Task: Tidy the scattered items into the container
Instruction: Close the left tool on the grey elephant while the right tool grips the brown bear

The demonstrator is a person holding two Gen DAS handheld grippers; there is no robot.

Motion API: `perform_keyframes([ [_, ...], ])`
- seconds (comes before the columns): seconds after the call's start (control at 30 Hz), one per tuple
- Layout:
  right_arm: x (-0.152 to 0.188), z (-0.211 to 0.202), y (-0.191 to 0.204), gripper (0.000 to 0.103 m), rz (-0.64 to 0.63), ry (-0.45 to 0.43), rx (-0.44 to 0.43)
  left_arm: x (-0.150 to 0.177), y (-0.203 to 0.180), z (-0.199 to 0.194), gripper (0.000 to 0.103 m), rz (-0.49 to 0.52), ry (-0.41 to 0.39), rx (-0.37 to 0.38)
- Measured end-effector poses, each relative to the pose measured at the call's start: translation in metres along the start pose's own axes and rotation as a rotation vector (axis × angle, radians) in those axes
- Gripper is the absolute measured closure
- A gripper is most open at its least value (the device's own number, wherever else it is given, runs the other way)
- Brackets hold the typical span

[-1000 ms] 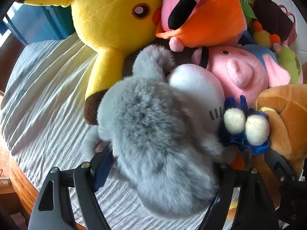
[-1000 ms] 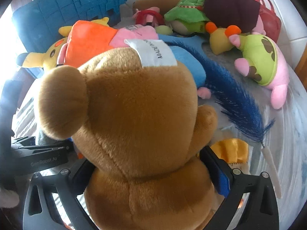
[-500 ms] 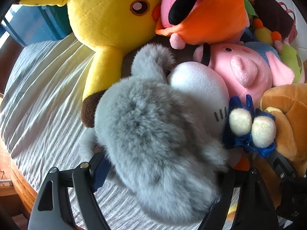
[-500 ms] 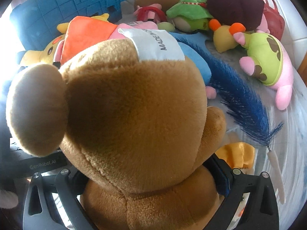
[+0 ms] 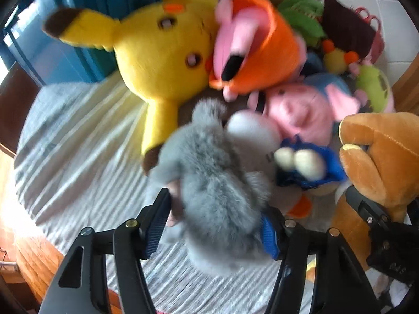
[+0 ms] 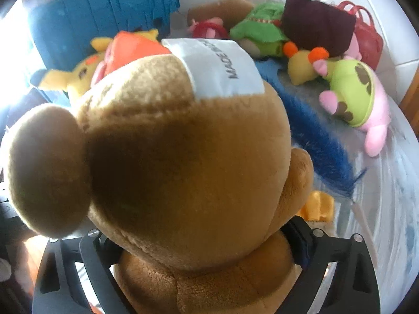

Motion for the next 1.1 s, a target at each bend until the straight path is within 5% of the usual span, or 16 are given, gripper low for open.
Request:
perform_keyframes([
  [0.2, -0.021, -0.038, 0.002, 0.008, 0.003, -0.084, -0.007, -0.011, -0.007, -0.064, 0.042, 0.040, -0.116, 0.014],
  [0.4, -0.041, -0.065, 0.007, 0.016, 0.005, -0.142, -0.010, -0.013, 0.013, -0.087, 0.042, -0.013, -0.120, 0.036],
  [0.57, -0.033, -0.052, -0.001, 0.017, 0.014, -0.090, 0.014, 0.000, 0.010, -0.058, 0.039, -0.067, -0.060, 0.058],
  [0.83, -0.006, -0.030, -0.016, 0.017, 0.037, -0.010, 0.025, -0.001, 0.012, 0.002, 0.003, -0.076, 0.045, 0.013],
  [1.0, 0.000, -0.005, -0.018, 0.017, 0.027, 0.037, 0.007, 0.021, 0.025, 0.052, 0.003, -0.102, 0.164, -0.052],
  [1.1, 0.003, 0.008, -0.018, 0.017, 0.019, 0.056, 0.009, 0.021, 0.027, 0.060, 0.003, -0.076, 0.144, -0.100],
])
Point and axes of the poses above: each gripper's, at about its wrist camera, not at the fingertips, and z roughly the way its jaws point, y to its left, x to its underside, the point moved 9 cm from there along z, roughly the way its jaws point, and after that the axes turned 8 degrees about x, right-handed, at the moved point
